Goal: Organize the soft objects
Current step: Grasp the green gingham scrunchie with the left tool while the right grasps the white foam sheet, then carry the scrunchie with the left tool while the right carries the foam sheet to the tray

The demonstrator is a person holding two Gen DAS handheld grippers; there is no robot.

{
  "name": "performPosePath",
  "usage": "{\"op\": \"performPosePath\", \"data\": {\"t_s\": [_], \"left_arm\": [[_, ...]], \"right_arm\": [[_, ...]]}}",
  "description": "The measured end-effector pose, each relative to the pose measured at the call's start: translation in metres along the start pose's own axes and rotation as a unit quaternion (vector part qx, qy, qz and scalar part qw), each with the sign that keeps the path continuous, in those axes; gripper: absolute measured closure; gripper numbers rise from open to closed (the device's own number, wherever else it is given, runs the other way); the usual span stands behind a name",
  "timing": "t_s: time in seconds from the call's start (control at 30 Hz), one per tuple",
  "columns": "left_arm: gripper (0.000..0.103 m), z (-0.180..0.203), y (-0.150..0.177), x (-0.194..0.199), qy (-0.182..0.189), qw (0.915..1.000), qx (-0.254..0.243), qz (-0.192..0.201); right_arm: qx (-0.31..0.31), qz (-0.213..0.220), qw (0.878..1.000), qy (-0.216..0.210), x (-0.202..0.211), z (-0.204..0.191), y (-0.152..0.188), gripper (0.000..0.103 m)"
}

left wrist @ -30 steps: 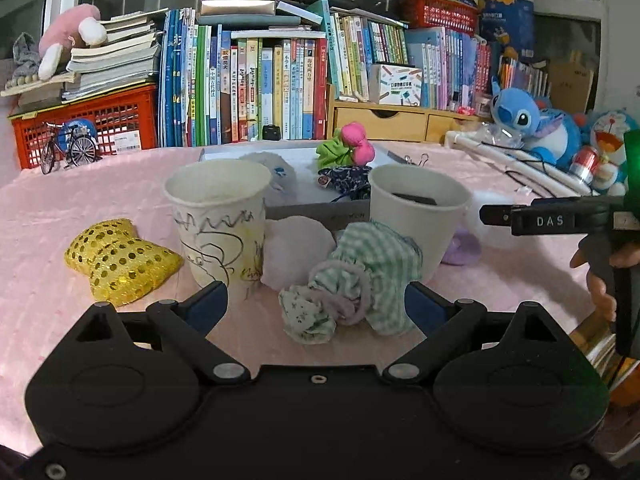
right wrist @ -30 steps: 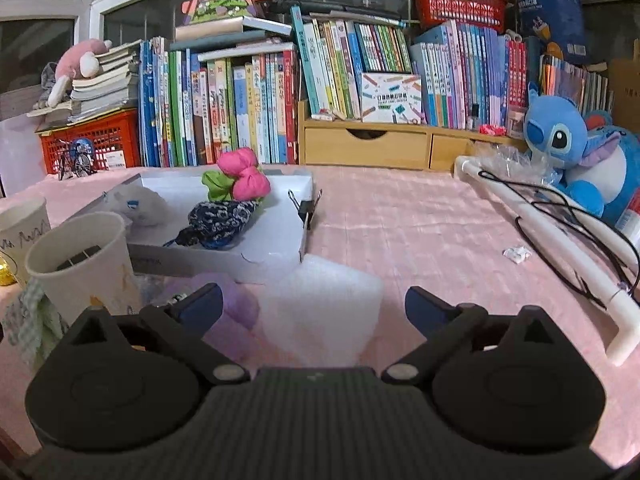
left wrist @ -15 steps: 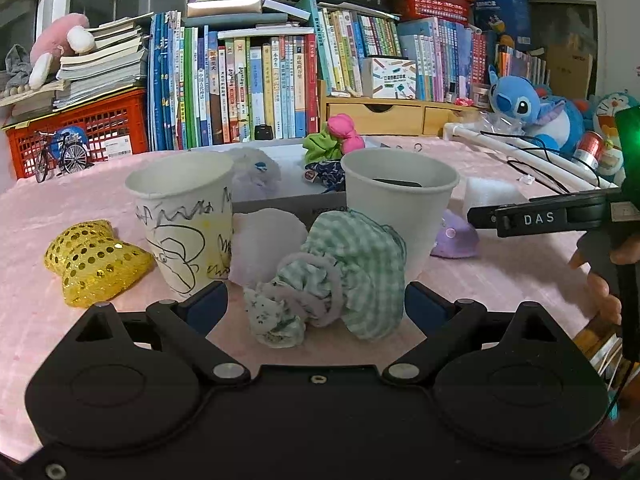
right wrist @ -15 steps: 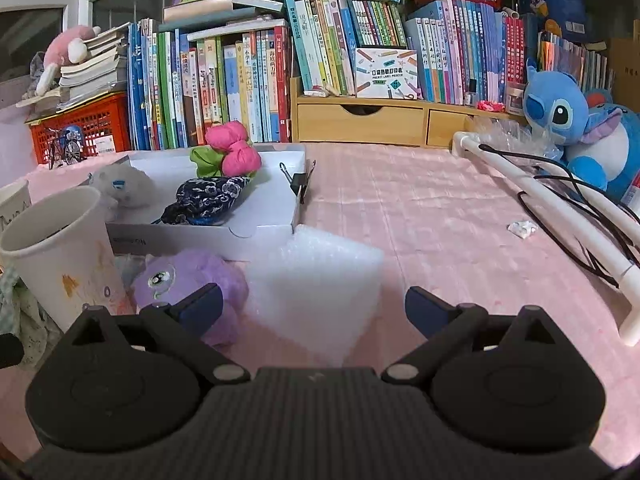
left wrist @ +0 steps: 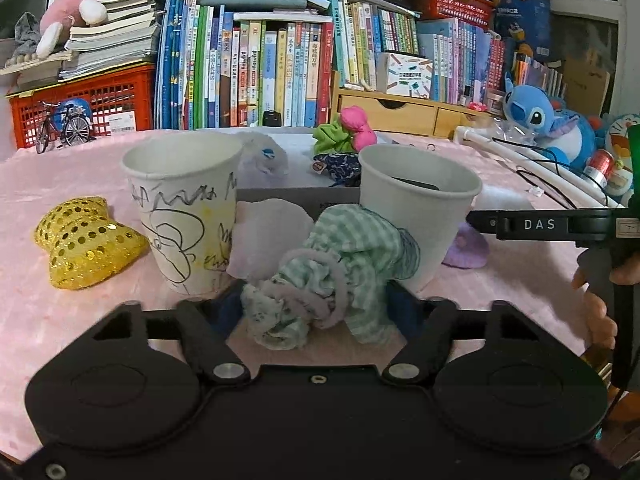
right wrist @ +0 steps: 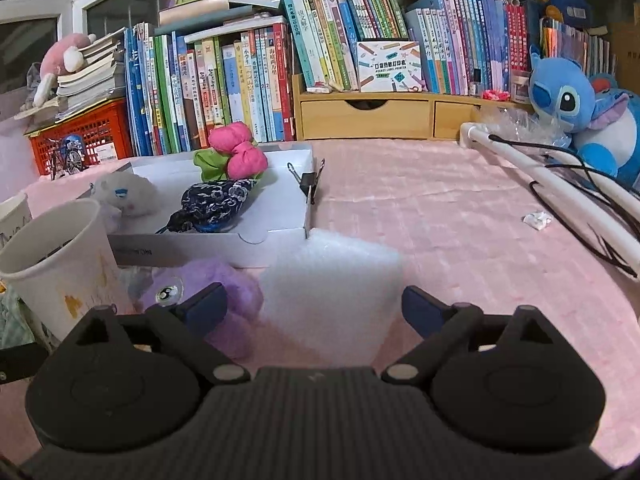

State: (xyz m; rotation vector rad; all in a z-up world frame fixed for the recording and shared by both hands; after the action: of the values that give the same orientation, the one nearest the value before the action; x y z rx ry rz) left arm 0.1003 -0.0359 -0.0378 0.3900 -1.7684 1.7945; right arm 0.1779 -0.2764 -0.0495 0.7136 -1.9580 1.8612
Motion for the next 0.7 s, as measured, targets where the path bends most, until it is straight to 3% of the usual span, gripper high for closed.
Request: {"op": "performPosePath", "data": {"t_s": [0.2,0.7], "left_arm": [[0.059,-0.006,-0.001,0.000,0.006,0.9998,0.012,-0.011],[0.061,-0.004,-0.009,0.013,0.010,0.9999,0.005,-0.008]], "right_arm": [[0.003,0.001,1.000,0.018,0.001,0.002,0.001,0.032],[0.034,0.029,0.999,0.011,0.015,-0.012,-0.011,0.033]]}}
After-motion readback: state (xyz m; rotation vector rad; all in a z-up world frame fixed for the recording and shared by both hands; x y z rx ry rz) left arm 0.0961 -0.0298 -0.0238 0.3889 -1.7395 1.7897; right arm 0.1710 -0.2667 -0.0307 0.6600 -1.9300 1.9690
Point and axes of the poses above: each gripper's, at about its wrist camera, not at the fingertips, and x roughly against the way its jaws point, z to its right, y to its underside, the point moved 8 cm from there along -x, roughly the way its jaws point, and after that the axes turned 4 degrees about -z, right-handed, at the moved point
